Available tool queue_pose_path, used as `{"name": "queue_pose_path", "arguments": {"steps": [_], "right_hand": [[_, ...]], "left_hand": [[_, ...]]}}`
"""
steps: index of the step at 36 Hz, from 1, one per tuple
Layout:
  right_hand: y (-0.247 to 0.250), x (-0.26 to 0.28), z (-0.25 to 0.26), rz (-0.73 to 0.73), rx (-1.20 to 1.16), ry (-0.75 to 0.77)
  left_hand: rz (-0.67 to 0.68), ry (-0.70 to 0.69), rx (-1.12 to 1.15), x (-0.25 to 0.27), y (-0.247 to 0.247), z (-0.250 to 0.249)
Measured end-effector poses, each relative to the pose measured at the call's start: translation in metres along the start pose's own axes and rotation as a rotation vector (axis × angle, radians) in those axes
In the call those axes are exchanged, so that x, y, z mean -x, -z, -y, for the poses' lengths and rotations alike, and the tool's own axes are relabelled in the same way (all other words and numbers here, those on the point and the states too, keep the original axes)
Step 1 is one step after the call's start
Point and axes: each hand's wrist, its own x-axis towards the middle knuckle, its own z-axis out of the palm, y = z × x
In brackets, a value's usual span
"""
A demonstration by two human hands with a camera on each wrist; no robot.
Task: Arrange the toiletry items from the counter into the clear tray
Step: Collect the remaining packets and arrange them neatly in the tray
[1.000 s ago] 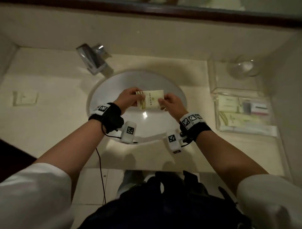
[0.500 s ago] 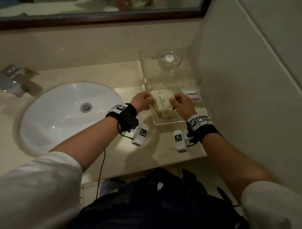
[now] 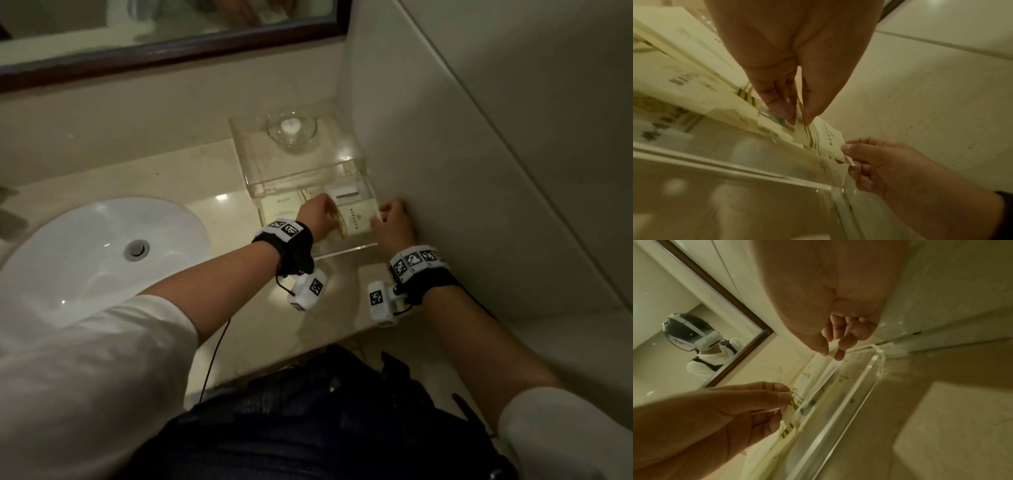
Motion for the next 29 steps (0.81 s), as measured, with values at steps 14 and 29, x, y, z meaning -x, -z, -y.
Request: {"name": "queue_pose_path", "arguments": {"steps": [14, 29], "right_hand": [[-0.016, 0.0, -0.009, 0.042, 0.289, 0.175], [-0.015, 0.004, -0.009, 0.105, 0.712, 0.572]], "left_hand": [[0.04, -0.053, -0.313, -0.004, -0.019, 0.0], [0.11, -0.282, -0.377, 0.006, -0.016, -0.004]]}}
